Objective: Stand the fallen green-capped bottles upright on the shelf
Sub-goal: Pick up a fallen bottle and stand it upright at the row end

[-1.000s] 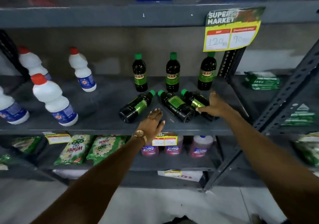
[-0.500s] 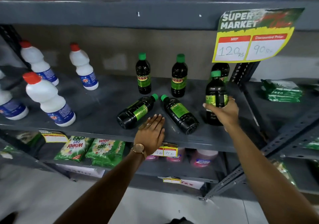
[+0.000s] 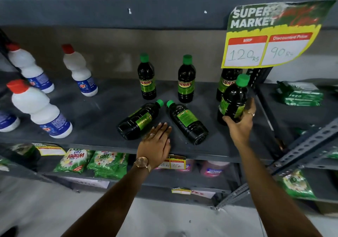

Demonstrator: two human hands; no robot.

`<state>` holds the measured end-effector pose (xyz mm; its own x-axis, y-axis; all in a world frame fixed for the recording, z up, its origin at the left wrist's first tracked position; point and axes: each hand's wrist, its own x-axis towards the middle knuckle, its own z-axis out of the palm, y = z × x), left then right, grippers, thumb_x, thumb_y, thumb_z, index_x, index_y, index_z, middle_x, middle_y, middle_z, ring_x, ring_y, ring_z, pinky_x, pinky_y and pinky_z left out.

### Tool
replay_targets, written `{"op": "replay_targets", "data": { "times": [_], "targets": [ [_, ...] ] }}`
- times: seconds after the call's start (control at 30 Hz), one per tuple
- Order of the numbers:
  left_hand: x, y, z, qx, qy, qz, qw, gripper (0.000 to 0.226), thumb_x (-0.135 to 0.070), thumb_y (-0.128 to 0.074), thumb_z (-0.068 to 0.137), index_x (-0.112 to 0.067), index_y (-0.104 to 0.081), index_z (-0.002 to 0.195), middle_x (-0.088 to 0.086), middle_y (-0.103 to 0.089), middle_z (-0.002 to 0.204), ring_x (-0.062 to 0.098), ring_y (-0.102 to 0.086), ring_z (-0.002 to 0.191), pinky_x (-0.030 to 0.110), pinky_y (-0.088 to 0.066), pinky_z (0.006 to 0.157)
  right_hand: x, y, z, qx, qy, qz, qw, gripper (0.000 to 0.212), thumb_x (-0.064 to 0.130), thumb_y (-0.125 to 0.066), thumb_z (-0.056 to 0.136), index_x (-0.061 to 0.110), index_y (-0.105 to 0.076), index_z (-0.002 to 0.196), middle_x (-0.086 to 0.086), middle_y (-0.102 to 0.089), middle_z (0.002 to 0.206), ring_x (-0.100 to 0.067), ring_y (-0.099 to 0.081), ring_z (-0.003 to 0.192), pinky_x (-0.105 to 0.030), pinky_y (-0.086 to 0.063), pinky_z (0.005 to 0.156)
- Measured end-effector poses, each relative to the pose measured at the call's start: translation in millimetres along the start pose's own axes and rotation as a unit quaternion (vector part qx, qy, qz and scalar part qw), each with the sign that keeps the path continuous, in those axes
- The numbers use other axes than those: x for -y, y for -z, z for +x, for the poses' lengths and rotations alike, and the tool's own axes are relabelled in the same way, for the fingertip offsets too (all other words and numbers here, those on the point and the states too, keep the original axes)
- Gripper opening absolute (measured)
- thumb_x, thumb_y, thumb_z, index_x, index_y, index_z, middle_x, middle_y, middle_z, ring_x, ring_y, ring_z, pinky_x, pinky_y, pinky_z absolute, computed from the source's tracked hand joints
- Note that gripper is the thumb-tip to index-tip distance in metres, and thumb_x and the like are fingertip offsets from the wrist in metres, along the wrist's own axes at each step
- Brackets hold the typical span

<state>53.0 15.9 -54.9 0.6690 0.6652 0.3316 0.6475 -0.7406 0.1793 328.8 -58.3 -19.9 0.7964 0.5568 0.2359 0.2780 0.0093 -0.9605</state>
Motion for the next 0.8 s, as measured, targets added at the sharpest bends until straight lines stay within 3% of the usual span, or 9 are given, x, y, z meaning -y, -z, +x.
{"op": "replay_targets", "data": {
  "times": [0.07, 0.17, 0.27, 0.37, 0.47, 0.5, 0.63, 0.73, 0.8],
  "targets": [
    [1, 0, -1, -0.001, -0.005, -0.002, 1.0, 0.05, -0.031, -0.031, 0.093, -0.011, -0.046, 0.135, 0.009, -0.047, 0.142, 0.023, -0.037, 0.135, 0.039, -0.031, 0.112, -4, 0, 0, -0.022, -0.001, -0.016, 1.0, 0.105, 0.004, -0.079, 0.068, 0.017, -0.014, 0.149, 0.008, -0.06, 0.11, -0.001, -0.06, 0.104, -0.023, -0.045, 0.097],
    [-1, 1, 1, -0.003, -0.002, 0.0, 1.0, 0.05, -0.03, -0.033, 0.091, -0.01, -0.047, 0.134, 0.009, -0.049, 0.14, 0.023, -0.039, 0.134, 0.037, -0.028, 0.111, 2, -8, 4, -0.082, -0.002, -0.042, 0.996, 0.108, 0.023, -0.089, 0.056, 0.013, -0.027, 0.145, -0.004, -0.058, 0.112, -0.017, -0.057, 0.108, -0.029, -0.045, 0.097],
    [-1, 1, 1, -0.004, 0.001, 0.0, 1.0, 0.049, -0.031, -0.033, 0.091, -0.011, -0.048, 0.134, 0.008, -0.05, 0.14, 0.022, -0.039, 0.134, 0.036, -0.028, 0.111, 3, -17, 11, -0.109, -0.014, -0.102, 0.989, 0.086, 0.031, -0.087, 0.053, 0.007, -0.049, 0.127, -0.013, -0.05, 0.119, -0.03, -0.048, 0.113, -0.042, -0.041, 0.1],
    [-1, 1, 0, -0.001, 0.003, -0.001, 1.0, 0.049, -0.031, -0.033, 0.091, -0.011, -0.049, 0.134, 0.007, -0.05, 0.14, 0.021, -0.039, 0.134, 0.037, -0.031, 0.111, -2, -17, 10, -0.062, -0.017, -0.077, 0.995, 0.069, 0.016, -0.081, 0.062, 0.007, -0.051, 0.124, -0.009, -0.052, 0.114, -0.02, -0.053, 0.1, -0.026, -0.044, 0.091],
    [-1, 2, 0, -0.002, 0.001, -0.002, 1.0, 0.049, -0.03, -0.034, 0.091, -0.01, -0.05, 0.133, 0.008, -0.051, 0.138, 0.022, -0.041, 0.133, 0.038, -0.034, 0.11, -2, -10, 10, -0.06, -0.019, -0.065, 0.996, 0.07, 0.012, -0.082, 0.063, 0.011, -0.052, 0.126, 0.001, -0.059, 0.104, -0.012, -0.057, 0.092, -0.009, -0.046, 0.079],
    [-2, 3, 0, -0.001, 0.001, -0.002, 1.0, 0.049, -0.03, -0.034, 0.091, -0.01, -0.05, 0.133, 0.008, -0.051, 0.138, 0.022, -0.041, 0.133, 0.037, -0.033, 0.111, -2, -10, 11, -0.072, -0.011, -0.068, 0.995, 0.074, 0.018, -0.086, 0.06, 0.011, -0.053, 0.125, 0.0, -0.06, 0.107, -0.013, -0.058, 0.097, -0.009, -0.045, 0.083],
    [-2, 4, 0, 0.006, 0.004, 0.003, 1.0, 0.05, -0.031, -0.032, 0.092, -0.011, -0.048, 0.134, 0.007, -0.049, 0.141, 0.021, -0.038, 0.134, 0.035, -0.027, 0.112, 3, -19, 17, -0.117, -0.045, -0.147, 0.981, 0.092, 0.043, -0.091, 0.045, 0.0, -0.053, 0.117, -0.018, -0.049, 0.12, -0.035, -0.046, 0.117, -0.044, -0.038, 0.104],
    [-3, 4, 0, 0.008, 0.007, 0.004, 1.0, 0.05, -0.032, -0.033, 0.092, -0.012, -0.048, 0.135, 0.007, -0.048, 0.141, 0.02, -0.038, 0.135, 0.034, -0.025, 0.112, 5, -17, 17, -0.088, -0.044, -0.13, 0.987, 0.095, 0.043, -0.092, 0.046, 0.001, -0.049, 0.12, -0.013, -0.049, 0.12, -0.026, -0.047, 0.114, -0.034, -0.038, 0.103],
    [-2, 4, 0, 0.01, 0.005, 0.005, 1.0, 0.049, -0.032, -0.033, 0.092, -0.012, -0.048, 0.134, 0.007, -0.049, 0.141, 0.021, -0.038, 0.134, 0.034, -0.027, 0.112, 2, -10, 16, -0.049, -0.042, -0.083, 0.994, 0.085, 0.026, -0.09, 0.054, 0.005, -0.045, 0.123, -0.007, -0.054, 0.114, -0.019, -0.054, 0.105, -0.023, -0.044, 0.09]
  ]
}}
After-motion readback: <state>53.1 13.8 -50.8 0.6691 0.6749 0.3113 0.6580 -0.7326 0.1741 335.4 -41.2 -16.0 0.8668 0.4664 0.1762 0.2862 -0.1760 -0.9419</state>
